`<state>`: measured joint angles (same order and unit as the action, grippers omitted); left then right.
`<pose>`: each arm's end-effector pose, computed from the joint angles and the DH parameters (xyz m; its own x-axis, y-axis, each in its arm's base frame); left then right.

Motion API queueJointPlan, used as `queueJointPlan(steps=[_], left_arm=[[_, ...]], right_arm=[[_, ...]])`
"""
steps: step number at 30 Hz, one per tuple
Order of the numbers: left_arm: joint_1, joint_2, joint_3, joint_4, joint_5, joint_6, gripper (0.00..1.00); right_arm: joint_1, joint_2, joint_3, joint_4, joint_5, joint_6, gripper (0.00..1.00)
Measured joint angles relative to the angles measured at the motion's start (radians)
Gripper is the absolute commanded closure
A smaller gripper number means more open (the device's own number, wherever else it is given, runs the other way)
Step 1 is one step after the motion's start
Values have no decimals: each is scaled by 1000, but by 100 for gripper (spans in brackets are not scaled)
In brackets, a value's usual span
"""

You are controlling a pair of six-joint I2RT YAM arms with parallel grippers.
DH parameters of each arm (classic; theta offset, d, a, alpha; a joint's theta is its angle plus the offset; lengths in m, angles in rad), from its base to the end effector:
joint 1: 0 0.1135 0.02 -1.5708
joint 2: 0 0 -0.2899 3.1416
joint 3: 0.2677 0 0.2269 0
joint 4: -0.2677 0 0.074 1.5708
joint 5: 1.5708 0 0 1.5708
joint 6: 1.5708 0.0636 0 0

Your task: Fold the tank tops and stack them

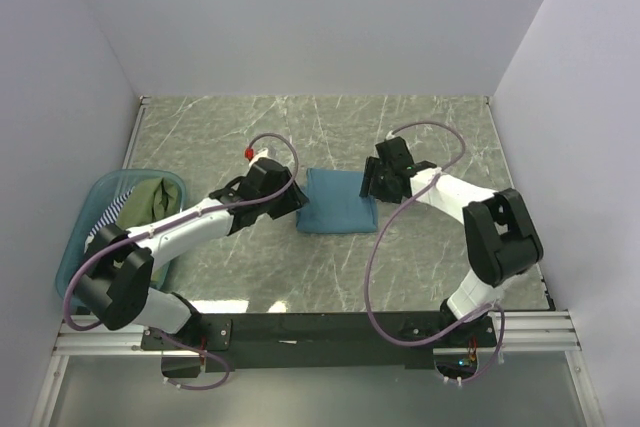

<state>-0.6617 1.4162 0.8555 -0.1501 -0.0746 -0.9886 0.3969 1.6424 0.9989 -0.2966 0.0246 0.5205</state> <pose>0.2370 -0.1786 0.2447 -0.7576 -0.4657 -0.4573 -0.1175 0.7865 -0.6063 0.3077 0.1273 0.2083 -0.8317 0.1905 -0.5215 0.0468 0.9600 0.2760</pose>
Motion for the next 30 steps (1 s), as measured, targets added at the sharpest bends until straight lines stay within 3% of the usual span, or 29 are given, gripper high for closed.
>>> queueJointPlan(steps=[2,4,7,8,10,17,22,30], left_arm=[[0,-2,-6,-6,3,1,49],[0,-15,-18,-9,10,4,49],[0,-51,-34,-17,22,6,50],[0,-68,-38,-19,26,7,50],[0,-102,-48,-20,35,8,50],[-1,-240,-72,-71,52,47,49],[-1,-309,-72,-132,77,106,49],[-1,-422,-72,-207,123,188,46]], right_arm=[[9,35,8,-3,-6,-7,38],[13,73,13,-5,-8,-16,48],[16,108,21,-11,-10,-26,72],[16,112,29,-12,-14,-29,89],[18,117,43,-16,-16,-35,100],[3,235,222,-117,82,-98,100],[-85,372,423,-178,163,-174,100],[-261,642,870,-323,308,-296,100]])
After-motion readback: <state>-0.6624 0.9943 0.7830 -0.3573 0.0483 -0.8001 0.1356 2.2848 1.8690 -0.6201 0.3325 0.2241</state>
